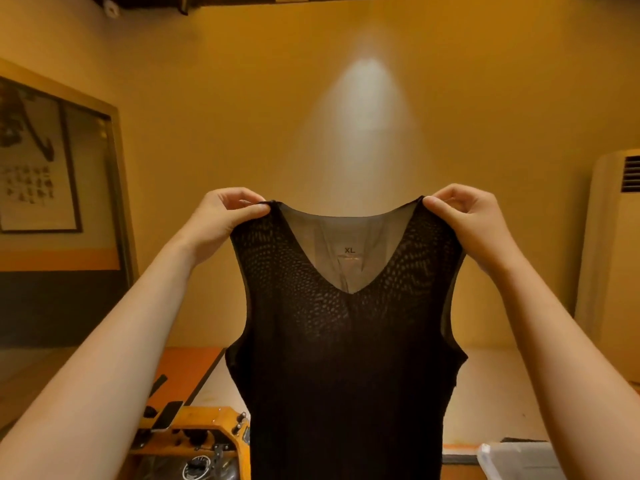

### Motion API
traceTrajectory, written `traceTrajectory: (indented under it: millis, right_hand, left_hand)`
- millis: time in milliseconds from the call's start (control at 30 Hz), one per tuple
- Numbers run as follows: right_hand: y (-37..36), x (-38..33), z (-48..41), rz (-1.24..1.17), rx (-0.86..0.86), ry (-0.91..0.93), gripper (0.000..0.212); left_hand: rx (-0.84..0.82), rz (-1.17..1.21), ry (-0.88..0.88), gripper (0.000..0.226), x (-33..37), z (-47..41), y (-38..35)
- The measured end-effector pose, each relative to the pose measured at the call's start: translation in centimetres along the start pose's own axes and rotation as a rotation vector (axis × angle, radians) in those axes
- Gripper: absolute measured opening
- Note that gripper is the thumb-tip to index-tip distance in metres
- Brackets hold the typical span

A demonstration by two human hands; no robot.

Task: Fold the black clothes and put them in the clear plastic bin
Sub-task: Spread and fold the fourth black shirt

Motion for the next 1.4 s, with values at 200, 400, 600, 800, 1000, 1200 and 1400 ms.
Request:
traceTrajectory:
  millis: [200,400,600,800,1000,1200,1400]
  right_hand:
    - [0.7,-2.1,0.1,-0.096,-0.087,0.025,0.017]
    - [1.0,-3.0,0.6,-0.12,-0.168,0.009,0.018]
    - [-2.2,2.8,1.9,-0.07,-0.338,-0.257,0.023]
    - [-8.3,16.3,9.7,0.052,-0.481,-0.615,0.022]
    - [-12.5,25.1,19.6,0.059,-0.341,-0.783,0.025]
    - [-14.3,30.0,26.2,0.072,-0.344,-0.894,0.03]
    - [-14.4,31.9,29.1,0.079,-0.375,-0.888,0.03]
  left_hand:
    - [-0.185,0.018,-0.009,0.052,1.1,1.2,0.5]
    - [-0.239,-0.009,0.001,0.056,0.8,1.4,0.6]
    - [-0.253,-0.125,0.207,0.042,-5.4,0.3,-0.6]
    - [-0.275,-0.38,0.426,0.009,-20.0,1.6,-4.6]
    - [-0.18,-0.395,0.569,0.013,-31.6,6.8,-8.4]
    - [-0.175,-0.402,0.645,0.012,-37.7,11.1,-10.4]
    - [-0.201,-0.353,0.71,0.01,-40.1,13.6,-10.7]
Point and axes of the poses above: each hand's wrist, its own z-axis away from the middle knuckle, its own y-axis out of the back of the hand, x = y × z, the point moved 5 cm from there along -z, towards the middle knuckle, and after that the axes turned 5 degrees about y, right-handed, at the moved point
